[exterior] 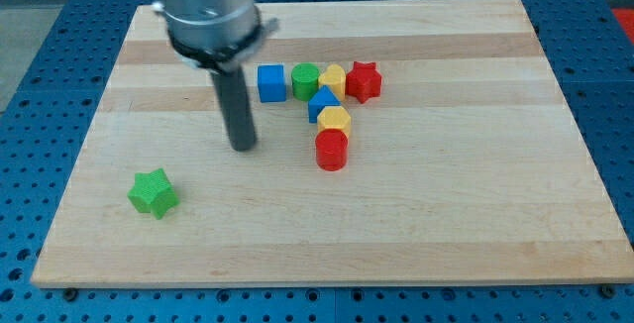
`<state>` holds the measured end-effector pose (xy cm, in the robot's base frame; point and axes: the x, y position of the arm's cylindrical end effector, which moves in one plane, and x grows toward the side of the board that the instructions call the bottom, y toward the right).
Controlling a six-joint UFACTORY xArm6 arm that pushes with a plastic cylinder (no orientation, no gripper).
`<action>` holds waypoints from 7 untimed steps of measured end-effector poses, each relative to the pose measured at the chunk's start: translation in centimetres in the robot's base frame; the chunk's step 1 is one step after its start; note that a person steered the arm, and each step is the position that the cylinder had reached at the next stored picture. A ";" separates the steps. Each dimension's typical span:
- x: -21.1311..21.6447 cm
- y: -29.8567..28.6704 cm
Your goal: Move the green star to the bottom of the red circle
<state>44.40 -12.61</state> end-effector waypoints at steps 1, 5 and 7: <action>-3.0 -6.0; 11.1 -8.4; 11.1 -3.4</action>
<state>55.54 -15.97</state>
